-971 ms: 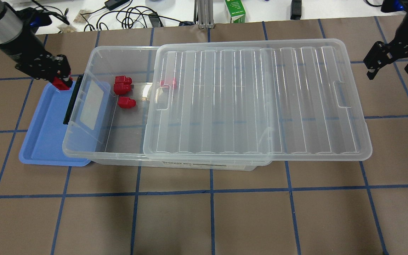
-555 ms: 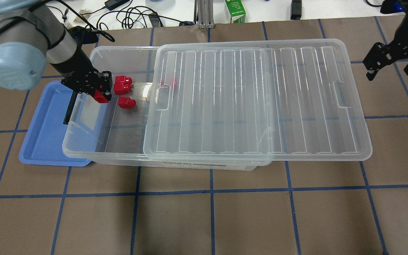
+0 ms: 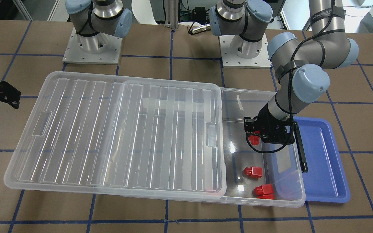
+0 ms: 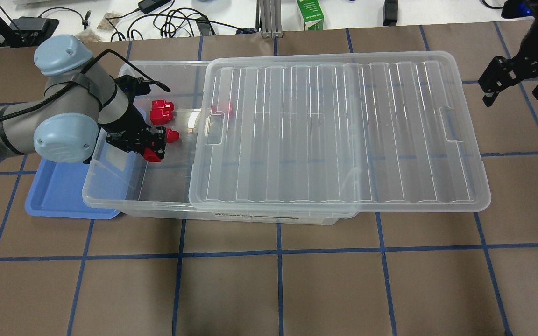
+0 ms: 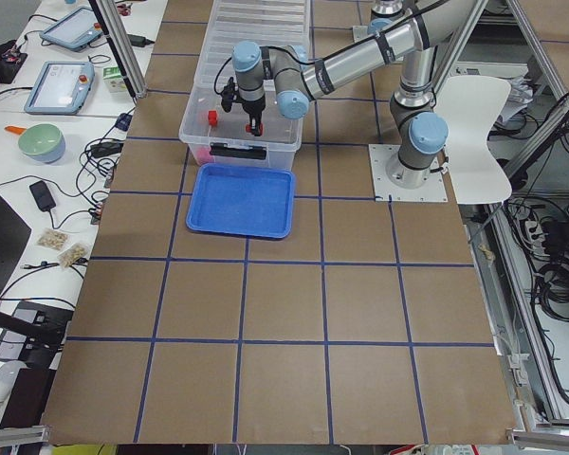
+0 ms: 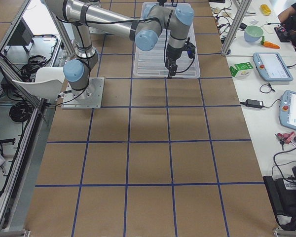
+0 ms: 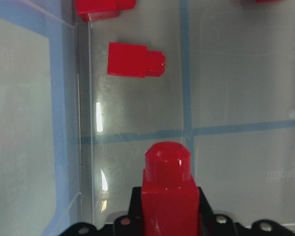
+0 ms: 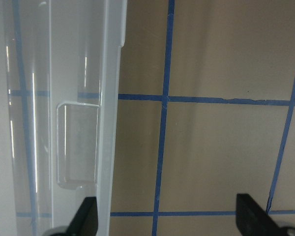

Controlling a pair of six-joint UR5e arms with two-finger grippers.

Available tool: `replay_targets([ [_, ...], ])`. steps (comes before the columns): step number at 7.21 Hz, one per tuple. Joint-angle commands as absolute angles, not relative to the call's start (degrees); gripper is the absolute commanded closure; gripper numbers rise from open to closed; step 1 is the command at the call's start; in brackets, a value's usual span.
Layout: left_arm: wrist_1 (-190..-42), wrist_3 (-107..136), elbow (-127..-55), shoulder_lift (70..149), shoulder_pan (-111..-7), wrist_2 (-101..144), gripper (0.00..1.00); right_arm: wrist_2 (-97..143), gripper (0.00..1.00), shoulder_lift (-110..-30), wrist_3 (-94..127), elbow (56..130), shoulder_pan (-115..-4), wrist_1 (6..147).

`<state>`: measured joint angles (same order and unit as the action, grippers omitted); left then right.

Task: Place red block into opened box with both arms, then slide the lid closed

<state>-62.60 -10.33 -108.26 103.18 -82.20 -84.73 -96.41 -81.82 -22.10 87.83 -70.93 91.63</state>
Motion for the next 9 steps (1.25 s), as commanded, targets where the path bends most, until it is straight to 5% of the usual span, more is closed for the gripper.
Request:
replay_targets([
  [1,-58.73,-9.93,-109.78,105.54,-82.7,-84.73,1.0,-96.42,0.0,-81.74,-22.32,87.98,-70.93,91.58],
  [6,-55.28,-8.53,-111.27,109.51,-82.88,-85.96,0.95,-96.42,0.0,-82.0,-22.32,88.68,-70.93,92.02],
  [7,-55.2,-7.31,-111.53,110.29,-82.88,-85.96,0.39,-96.42,0.0,-81.91,-22.32,88.68,-70.93,92.11],
  [8,-55.11,-7.38,-111.19,110.39,-82.88,-85.96,0.03,-96.42,0.0,-81.91,-22.32,88.68,-70.84,92.02],
  [9,-54.76,-7.38,-110.92,110.04,-82.79,-85.96,0.0,-96.42,0.0,-81.91,-22.41,88.68,-70.84,92.11],
])
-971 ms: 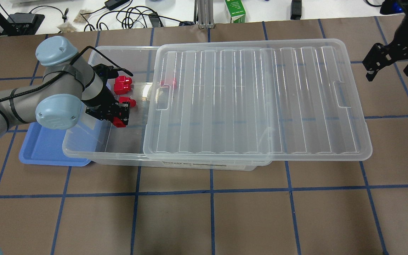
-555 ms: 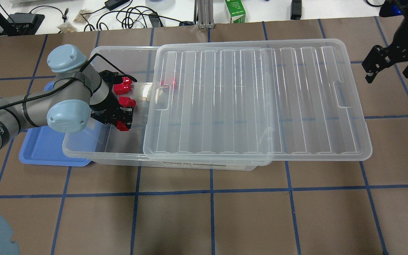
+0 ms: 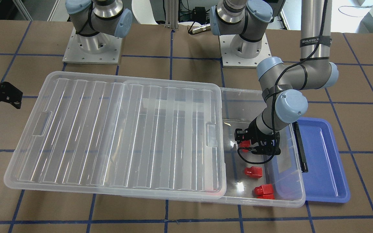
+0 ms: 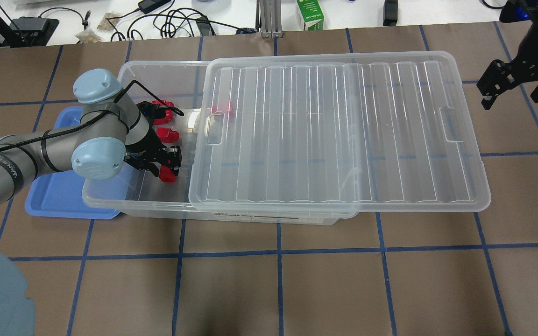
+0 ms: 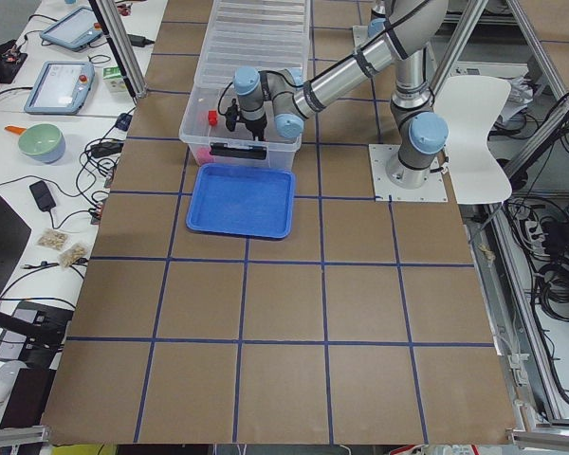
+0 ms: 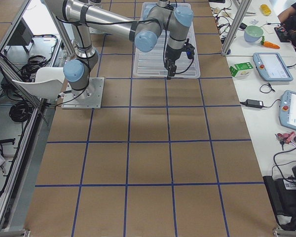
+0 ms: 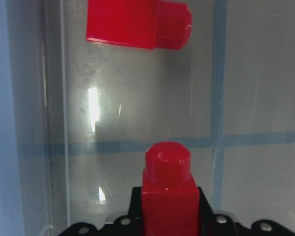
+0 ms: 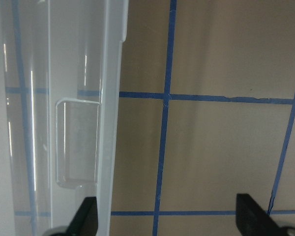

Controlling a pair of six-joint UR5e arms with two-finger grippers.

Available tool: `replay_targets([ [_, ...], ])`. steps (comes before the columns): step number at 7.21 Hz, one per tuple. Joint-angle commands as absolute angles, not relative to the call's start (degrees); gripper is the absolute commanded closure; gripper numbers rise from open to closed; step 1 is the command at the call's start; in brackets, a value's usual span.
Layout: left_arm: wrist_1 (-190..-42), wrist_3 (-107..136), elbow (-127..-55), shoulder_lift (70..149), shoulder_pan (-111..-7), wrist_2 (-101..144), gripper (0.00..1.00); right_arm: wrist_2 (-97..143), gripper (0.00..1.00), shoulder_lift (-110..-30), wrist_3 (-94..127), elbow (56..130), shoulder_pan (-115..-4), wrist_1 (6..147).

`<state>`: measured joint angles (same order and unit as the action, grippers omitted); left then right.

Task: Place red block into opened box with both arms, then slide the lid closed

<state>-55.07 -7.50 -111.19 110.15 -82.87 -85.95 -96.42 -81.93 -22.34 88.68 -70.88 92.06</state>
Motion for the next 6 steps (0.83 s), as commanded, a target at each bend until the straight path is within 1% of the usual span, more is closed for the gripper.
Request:
replay_targets([
  [1,-55.19,-7.21,-110.22,108.21,-82.71,-86.13,0.0,-96.5,0.0,-81.91,-22.59,88.68,-70.84,92.2],
  [2,-57.46,-7.12,-108.13,106.45,-82.97,-86.22,0.0,-96.42,0.0,-81.91,-22.59,88.68,-70.84,92.2],
  [3,-63.48,-7.12,-104.8,103.91,-83.23,-86.13,0.0,-96.15,0.0,-81.74,-22.67,88.77,-70.84,92.2],
  [5,-80.34,-7.12,-94.27,98.81,-83.58,-85.96,0.0,-95.71,0.0,-81.04,-22.5,89.12,-70.84,93.16],
  [6,-83.64,-7.12,-91.17,96.0,-84.63,-86.04,0.0,-95.97,0.0,-80.95,-22.85,89.38,-70.84,93.43],
])
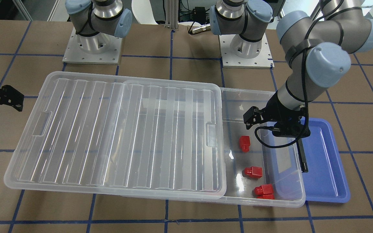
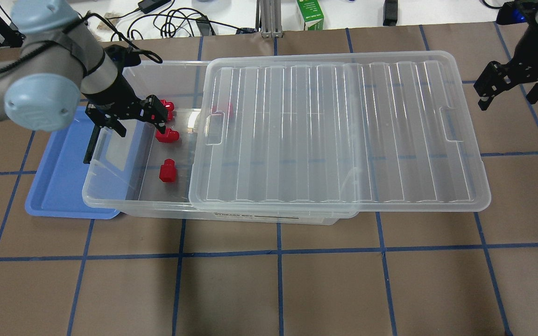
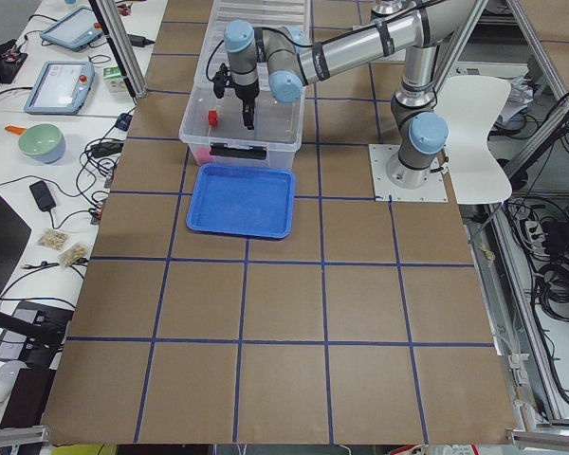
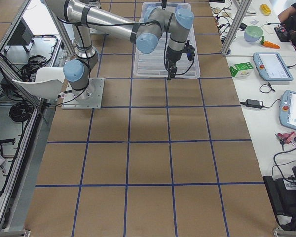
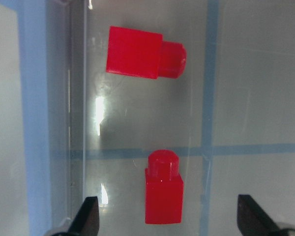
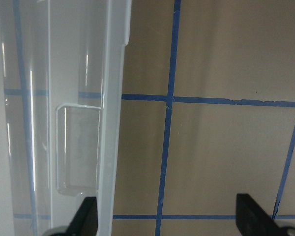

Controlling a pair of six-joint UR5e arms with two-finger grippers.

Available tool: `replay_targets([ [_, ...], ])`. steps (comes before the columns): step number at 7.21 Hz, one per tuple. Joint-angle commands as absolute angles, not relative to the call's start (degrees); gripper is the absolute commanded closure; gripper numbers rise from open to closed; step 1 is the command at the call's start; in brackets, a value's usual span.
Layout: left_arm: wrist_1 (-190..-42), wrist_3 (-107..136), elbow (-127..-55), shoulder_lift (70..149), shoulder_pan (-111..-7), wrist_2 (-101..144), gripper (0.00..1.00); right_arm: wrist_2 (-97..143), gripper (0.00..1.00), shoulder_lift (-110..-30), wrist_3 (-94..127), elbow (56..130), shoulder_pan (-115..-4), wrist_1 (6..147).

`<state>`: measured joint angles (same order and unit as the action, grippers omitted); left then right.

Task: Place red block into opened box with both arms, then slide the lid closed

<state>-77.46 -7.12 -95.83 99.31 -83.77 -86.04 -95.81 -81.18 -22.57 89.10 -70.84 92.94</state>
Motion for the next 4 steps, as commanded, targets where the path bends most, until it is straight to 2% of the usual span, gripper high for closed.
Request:
replay_targets([
  [1,-83.93,-7.12,-90.27,93.89,-86.29,-88.22,0.0,-96.32,0.0,-80.34,-24.68,89.38,-70.49,94.04],
  [4,-84.2,-5.8,-90.0,90.36,-89.12,-90.09,0.0,-96.15,0.0,-75.68,-24.52,89.65,-66.72,97.2],
])
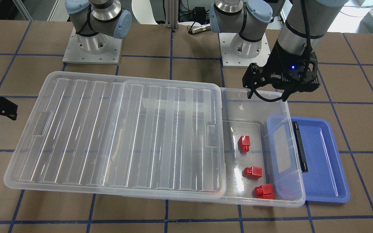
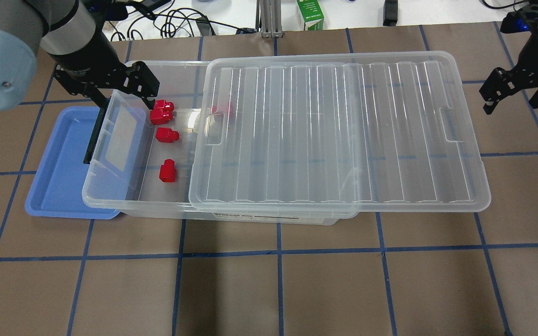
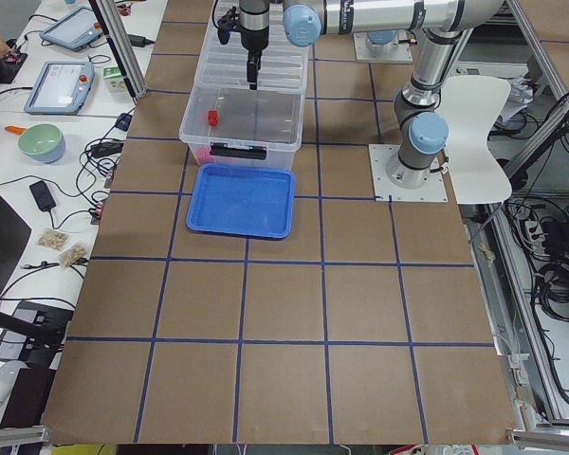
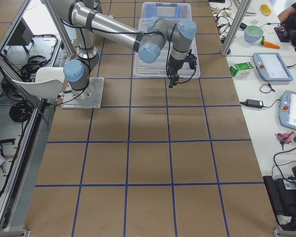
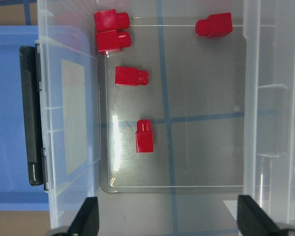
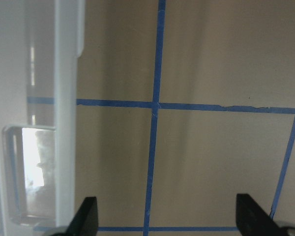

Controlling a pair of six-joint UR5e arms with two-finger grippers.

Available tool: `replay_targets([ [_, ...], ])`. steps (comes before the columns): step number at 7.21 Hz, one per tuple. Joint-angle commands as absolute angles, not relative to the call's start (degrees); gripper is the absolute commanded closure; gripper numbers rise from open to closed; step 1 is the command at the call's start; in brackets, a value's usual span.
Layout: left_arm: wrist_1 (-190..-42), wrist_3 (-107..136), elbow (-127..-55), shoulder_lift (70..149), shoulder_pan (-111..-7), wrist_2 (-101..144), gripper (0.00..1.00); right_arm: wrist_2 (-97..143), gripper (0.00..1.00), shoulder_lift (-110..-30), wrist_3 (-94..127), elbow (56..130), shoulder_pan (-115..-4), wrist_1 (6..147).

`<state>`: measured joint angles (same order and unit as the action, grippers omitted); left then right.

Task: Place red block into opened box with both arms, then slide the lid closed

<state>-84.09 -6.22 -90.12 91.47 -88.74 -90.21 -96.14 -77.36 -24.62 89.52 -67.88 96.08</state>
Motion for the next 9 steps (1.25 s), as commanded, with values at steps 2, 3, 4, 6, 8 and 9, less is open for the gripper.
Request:
replay_targets([
  [2,-84.11,-5.97,-90.0,89.13,-86.07,-87.38,0.0,-95.37,0.0,-75.15,-23.91,89.82,-67.06,96.95],
  [3,-84.63,-6.85,-90.35,87.99,-85.26,-89.45,0.0,-95.36,0.0,-74.97,-23.47,90.26,-67.32,96.86],
  [4,-85.07,-5.81,-91.22,87.2,-85.34,-92.0,0.0,-94.58,0.0,-74.88,-22.77,90.44,-67.41,96.86],
  [6,-88.15,-5.71,-90.09,87.37,-85.34,-92.2,0.0,-92.29,0.0,-74.88,-22.41,90.44,-68.63,96.94],
  [8,-88.15,-5.54,-89.91,87.71,-85.25,-92.11,0.0,-92.2,0.0,-74.27,-22.41,90.44,-69.25,96.86],
  [9,-88.76,-4.41,-88.69,88.32,-85.25,-92.2,0.0,-92.11,0.0,-74.01,-21.98,90.44,-70.56,96.94],
])
